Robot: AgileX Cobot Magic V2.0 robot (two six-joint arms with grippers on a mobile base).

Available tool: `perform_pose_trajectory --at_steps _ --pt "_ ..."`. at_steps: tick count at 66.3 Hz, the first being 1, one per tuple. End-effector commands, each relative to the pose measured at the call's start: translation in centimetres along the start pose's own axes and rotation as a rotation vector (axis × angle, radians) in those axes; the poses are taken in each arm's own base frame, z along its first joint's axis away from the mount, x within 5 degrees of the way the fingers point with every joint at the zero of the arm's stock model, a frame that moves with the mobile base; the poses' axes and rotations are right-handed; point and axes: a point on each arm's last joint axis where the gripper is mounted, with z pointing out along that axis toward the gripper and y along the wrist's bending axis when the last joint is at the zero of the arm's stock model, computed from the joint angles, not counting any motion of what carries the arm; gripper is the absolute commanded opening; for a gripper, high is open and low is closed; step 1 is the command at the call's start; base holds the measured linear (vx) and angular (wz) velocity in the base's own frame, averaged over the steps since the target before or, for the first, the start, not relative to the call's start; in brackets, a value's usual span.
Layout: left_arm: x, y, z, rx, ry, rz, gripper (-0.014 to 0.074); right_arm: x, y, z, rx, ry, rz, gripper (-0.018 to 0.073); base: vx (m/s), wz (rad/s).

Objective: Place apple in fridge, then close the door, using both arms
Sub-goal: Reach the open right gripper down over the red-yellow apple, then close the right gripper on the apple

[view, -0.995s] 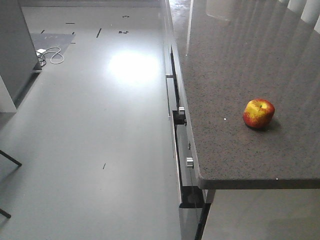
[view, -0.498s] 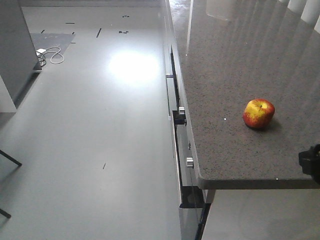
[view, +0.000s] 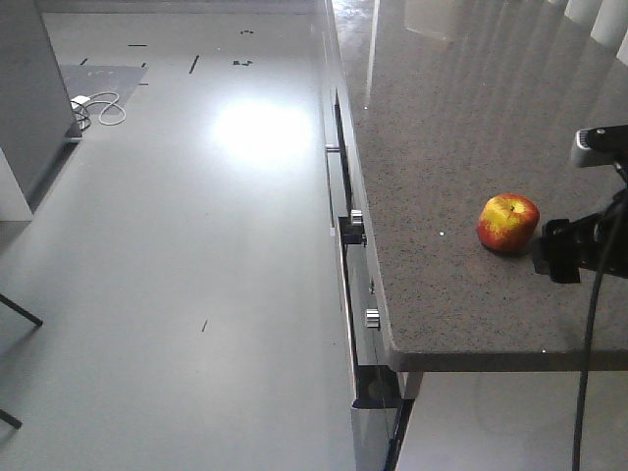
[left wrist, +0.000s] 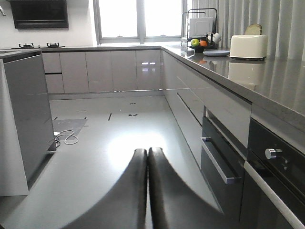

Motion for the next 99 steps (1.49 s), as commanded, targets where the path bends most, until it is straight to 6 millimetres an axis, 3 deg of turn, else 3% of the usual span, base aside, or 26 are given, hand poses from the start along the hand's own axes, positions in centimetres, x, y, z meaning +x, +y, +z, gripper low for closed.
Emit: perform_pose_trajectory --at_steps 1,37,51,84,99 --pt "-1.3 -0.1 -0.2 0.008 -0.106 -0.005 -0.0006 -2.6 -0.1 -0.2 0.004 -0.050 -0.007 0.0616 0.00 0.00" --pt "-1.3 -0.1 -0.2 0.008 -0.106 -0.005 -0.0006 -8.8 -0.7 6.0 0.012 0.100 -0.001 0.0616 0.00 0.00" --pt "-1.3 -0.1 -0.2 0.008 -0.106 -0.005 -0.0006 -9.8 -2.5 8.4 -0.011 0.162 -0.016 0.0616 0.00 0.00" --pt "-1.3 -0.1 -0.2 0.008 -0.106 -0.005 -0.0006 -11.2 -2.1 12.4 -0.050 0.055 -0.161 0.0614 0.00 0.00" --pt "-1.3 -0.1 -0.2 0.008 -0.106 -0.005 -0.0006 -11.8 -1.6 13.1 -0.095 -0.032 -0.170 0.0606 0.00 0.00"
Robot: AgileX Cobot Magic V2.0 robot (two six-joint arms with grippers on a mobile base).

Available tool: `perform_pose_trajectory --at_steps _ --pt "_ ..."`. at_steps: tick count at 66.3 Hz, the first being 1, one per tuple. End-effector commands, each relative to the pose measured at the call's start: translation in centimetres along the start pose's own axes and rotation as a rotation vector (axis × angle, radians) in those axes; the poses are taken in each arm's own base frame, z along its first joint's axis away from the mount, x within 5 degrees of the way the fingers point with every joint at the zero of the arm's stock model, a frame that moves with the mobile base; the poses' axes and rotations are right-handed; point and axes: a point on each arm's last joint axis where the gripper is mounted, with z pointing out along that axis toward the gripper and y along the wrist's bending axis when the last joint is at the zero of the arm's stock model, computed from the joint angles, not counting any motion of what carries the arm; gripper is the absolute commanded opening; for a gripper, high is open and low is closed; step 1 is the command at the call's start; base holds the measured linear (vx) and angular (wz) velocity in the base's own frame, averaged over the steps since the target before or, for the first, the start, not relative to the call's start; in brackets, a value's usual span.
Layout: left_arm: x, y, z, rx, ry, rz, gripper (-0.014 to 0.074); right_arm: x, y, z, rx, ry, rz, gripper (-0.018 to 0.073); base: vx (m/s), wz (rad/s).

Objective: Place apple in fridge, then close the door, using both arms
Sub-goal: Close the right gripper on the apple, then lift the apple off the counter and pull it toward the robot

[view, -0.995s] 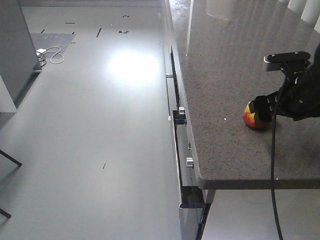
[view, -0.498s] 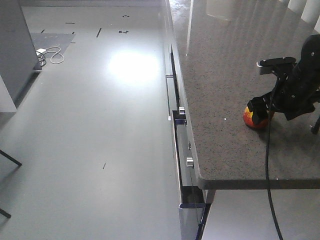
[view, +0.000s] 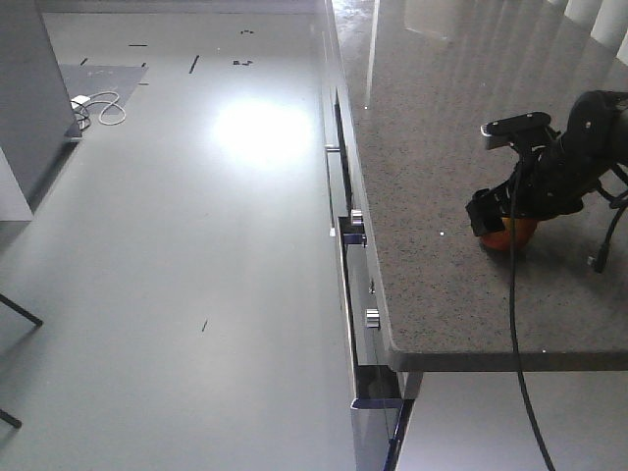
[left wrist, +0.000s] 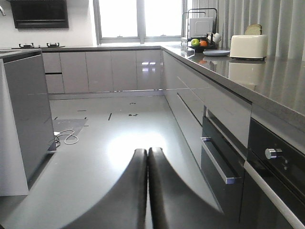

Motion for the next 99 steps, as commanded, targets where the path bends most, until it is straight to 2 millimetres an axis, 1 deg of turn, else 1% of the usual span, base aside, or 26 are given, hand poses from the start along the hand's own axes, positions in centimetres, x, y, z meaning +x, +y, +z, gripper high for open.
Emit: perform_pose_trajectory --at_steps 1,9,16,37,46,54,63,73,76,79,82,84,88,92,96,99 --pt "-1.3 -0.1 -0.2 0.008 -0.106 -0.005 -0.0006 -1.9 -0.1 -2.9 0.005 -0.159 -0.016 0.0605 0.00 0.00" --pt "-1.3 -0.1 -0.2 0.008 -0.106 -0.005 -0.0006 -1.9 0.1 -2.7 -0.015 -0.168 -0.022 0.0584 0.00 0.00" --pt "-1.3 -0.1 -0.2 0.008 -0.106 -0.005 -0.0006 -1.8 0.2 -2.7 -0.024 -0.147 -0.021 0.0539 0.00 0.00" --pt "-1.3 -0.1 -0.2 0.008 -0.106 -0.005 -0.0006 -1.5 0.2 -2.9 -0.033 -0.122 0.003 0.0301 0.00 0.00" --pt "-1.3 -0.1 -0.2 0.008 -0.106 -0.005 -0.0006 -1.6 0.4 -4.2 -0.037 -0.144 0.013 0.0211 0.00 0.00" --pt "-1.3 -0.1 -0.2 0.008 -0.106 -0.005 -0.0006 -1.3 1.1 -6.1 -0.096 -0.127 0.038 0.0153 0.00 0.00" --pt "-1.3 -0.1 -0.2 0.008 -0.106 -0.005 -0.0006 -0.9 1.7 -8.0 -0.141 -0.102 0.052 0.0118 0.00 0.00" --pt "-1.3 -0.1 -0.2 0.008 -0.106 -0.005 -0.0006 -0.6 2.7 -10.5 -0.222 -0.145 0.091 0.0109 0.00 0.00" --pt "-1.3 -0.1 -0.2 0.008 -0.106 -0.005 -0.0006 -0.3 3.2 -11.5 -0.250 -0.170 0.111 0.0109 0.00 0.00" --pt "-1.3 -0.1 -0.2 0.008 -0.106 -0.005 -0.0006 0.3 3.5 -11.8 -0.270 -0.179 0.123 0.0109 0.00 0.00" --pt "-1.3 -0.1 -0.2 0.008 -0.106 -0.005 -0.0006 1.0 4.0 -12.6 -0.293 -0.200 0.139 0.0111 0.00 0.00" --pt "-1.3 -0.1 -0.2 0.008 -0.106 -0.005 -0.0006 1.7 4.3 -12.6 -0.305 -0.201 0.149 0.0111 0.00 0.00" --pt "-1.3 -0.1 -0.2 0.008 -0.106 -0.005 -0.0006 3.0 4.8 -13.5 -0.320 -0.237 0.160 0.0111 0.00 0.00" --pt "-1.3 -0.1 -0.2 0.008 -0.106 -0.005 -0.0006 4.6 5.4 -13.9 -0.338 -0.258 0.171 0.0112 0.00 0.00" --pt "-1.3 -0.1 -0.2 0.008 -0.106 -0.005 -0.0006 5.7 6.1 -14.7 -0.366 -0.279 0.164 0.0112 0.00 0.00" --pt "-1.3 -0.1 -0.2 0.008 -0.106 -0.005 -0.0006 6.7 6.5 -14.9 -0.390 -0.273 0.153 0.0112 0.00 0.00"
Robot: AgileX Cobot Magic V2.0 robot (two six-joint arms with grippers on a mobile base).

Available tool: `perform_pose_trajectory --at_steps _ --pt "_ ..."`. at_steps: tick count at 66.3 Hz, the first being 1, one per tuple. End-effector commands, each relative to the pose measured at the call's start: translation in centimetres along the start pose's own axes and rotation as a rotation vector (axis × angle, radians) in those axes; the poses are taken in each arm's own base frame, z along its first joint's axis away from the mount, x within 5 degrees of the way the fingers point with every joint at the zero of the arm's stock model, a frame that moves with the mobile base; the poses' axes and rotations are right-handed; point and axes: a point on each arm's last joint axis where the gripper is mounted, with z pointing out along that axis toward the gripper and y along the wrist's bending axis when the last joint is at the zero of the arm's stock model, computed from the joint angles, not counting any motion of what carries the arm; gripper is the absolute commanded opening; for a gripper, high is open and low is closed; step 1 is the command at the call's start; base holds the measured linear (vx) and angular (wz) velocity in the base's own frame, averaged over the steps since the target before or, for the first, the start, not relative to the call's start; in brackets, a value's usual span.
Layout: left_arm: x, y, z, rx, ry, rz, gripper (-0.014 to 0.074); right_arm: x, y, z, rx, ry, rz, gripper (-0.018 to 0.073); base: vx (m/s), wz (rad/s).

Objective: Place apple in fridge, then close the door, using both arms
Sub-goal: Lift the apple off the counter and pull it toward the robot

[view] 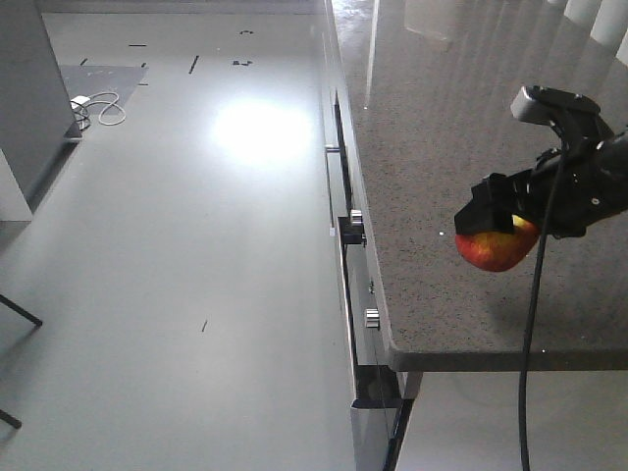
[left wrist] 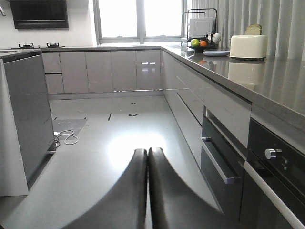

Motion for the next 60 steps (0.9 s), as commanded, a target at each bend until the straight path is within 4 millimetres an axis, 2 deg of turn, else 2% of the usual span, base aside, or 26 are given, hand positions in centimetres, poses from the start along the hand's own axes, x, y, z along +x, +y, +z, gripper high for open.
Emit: perform_pose_trajectory --at_steps 1,24,46,60 --pt "-1.3 -0.1 -0.2 0.008 -0.106 -0.005 -0.0006 0.9 1.8 -2.6 -0.060 -0.112 -0.030 0.0112 0.00 0.00" --pt "-1.3 -0.1 -0.2 0.008 -0.106 -0.005 -0.0006 8.1 4.6 -4.7 -0.210 -0.100 -0.043 0.0112 0.00 0.00" --pt "-1.3 -0.1 -0.2 0.008 -0.106 -0.005 -0.0006 13.0 8.4 -4.6 -0.319 -0.038 -0.186 0.0112 0.00 0.00" --pt "-1.3 -0.1 -0.2 0.008 -0.106 -0.005 -0.0006 15.9 9.6 -5.5 -0.373 -0.061 -0.225 0.0112 0.00 0.00"
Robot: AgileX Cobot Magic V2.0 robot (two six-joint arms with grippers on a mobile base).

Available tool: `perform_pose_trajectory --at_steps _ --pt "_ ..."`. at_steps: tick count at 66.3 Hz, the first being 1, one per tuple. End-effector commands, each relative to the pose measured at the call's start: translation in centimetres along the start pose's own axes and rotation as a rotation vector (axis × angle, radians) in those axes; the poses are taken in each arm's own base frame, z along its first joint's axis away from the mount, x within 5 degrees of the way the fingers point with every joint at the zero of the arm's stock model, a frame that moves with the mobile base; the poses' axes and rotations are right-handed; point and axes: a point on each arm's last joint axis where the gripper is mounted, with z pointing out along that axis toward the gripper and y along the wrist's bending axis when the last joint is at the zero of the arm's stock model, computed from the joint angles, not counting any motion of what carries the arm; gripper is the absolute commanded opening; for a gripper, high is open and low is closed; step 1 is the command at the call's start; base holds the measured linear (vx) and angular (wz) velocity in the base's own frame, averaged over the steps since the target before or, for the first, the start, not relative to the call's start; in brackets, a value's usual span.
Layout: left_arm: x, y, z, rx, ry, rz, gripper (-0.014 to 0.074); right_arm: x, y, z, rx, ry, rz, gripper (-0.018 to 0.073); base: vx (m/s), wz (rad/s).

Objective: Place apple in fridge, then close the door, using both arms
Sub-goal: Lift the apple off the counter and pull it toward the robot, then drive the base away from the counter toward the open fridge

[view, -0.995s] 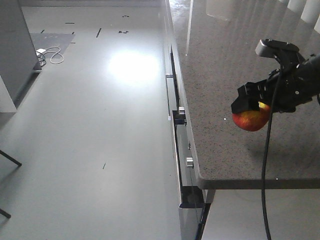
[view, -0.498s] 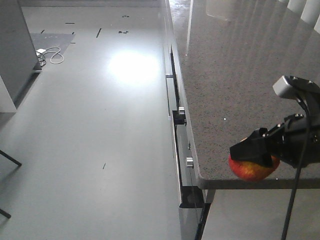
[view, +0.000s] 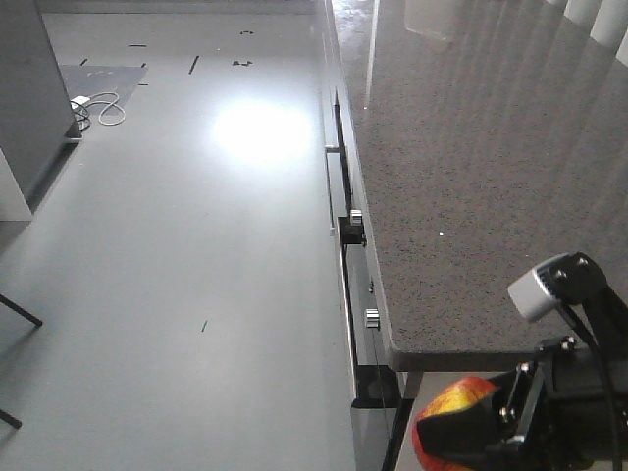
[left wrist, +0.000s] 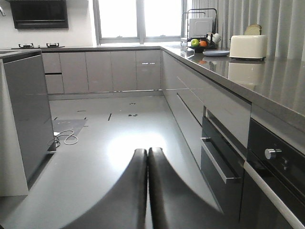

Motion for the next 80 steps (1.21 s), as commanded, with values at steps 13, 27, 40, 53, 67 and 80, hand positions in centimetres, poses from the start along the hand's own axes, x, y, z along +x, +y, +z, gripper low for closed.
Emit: perform_pose_trajectory --at_steps 13,27,40,53,67,80 --pt "-1.3 -0.1 -0.2 0.008 -0.106 -0.005 -0.0006 2.3 2.8 -2.1 -0.063 -0.156 -0.044 0.0112 0.00 0.00" --pt "-1.3 -0.1 -0.2 0.008 -0.106 -0.005 -0.0006 3.7 4.5 -4.1 -0.080 -0.225 -0.100 0.0112 0.00 0.00" --pt "-1.3 -0.1 -0.2 0.008 -0.106 -0.005 -0.0006 4.4 5.3 -5.1 -0.076 -0.278 -0.151 0.0112 0.00 0.00" --pt "-1.3 -0.1 -0.2 0.008 -0.106 -0.005 -0.0006 4.7 5.6 -5.4 -0.077 -0.296 -0.164 0.0112 0.00 0.00" --pt "-1.3 -0.1 -0.2 0.008 -0.106 -0.005 -0.0006 4.7 5.6 -5.4 -0.077 -0.296 -0.164 0.0112 0.00 0.00" --pt "-1.3 -0.1 -0.2 0.008 -0.106 -0.005 -0.0006 4.7 5.6 -5.4 -0.077 -0.296 -0.164 0.0112 0.00 0.00"
